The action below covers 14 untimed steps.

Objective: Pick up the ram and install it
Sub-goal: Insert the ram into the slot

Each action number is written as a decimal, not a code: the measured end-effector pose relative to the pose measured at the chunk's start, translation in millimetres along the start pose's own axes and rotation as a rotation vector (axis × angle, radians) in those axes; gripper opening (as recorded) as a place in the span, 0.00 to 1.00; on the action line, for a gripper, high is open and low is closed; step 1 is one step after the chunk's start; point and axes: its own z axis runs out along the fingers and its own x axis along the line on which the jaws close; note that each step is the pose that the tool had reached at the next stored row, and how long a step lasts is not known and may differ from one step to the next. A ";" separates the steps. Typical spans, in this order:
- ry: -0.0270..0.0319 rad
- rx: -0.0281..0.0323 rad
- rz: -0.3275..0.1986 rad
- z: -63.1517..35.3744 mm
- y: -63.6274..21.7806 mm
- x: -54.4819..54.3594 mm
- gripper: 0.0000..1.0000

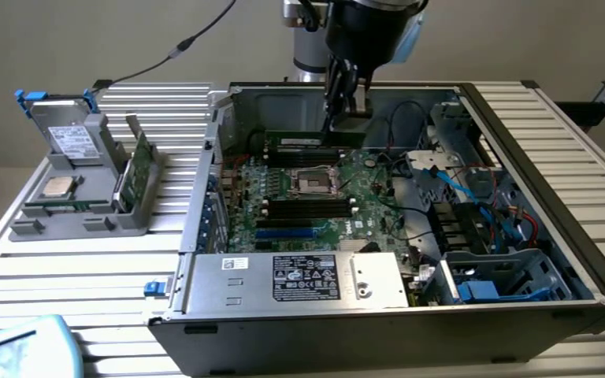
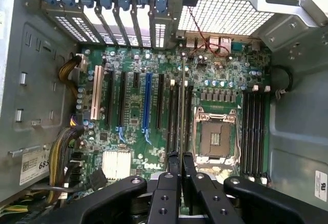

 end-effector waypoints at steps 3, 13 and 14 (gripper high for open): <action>0.0000 0.0000 0.000 5.3 -0.6 0.2 0.13; -0.0032 0.0009 0.021 22.5 -9.6 1.3 0.13; -0.0036 0.0010 0.024 24.2 -9.9 1.4 0.13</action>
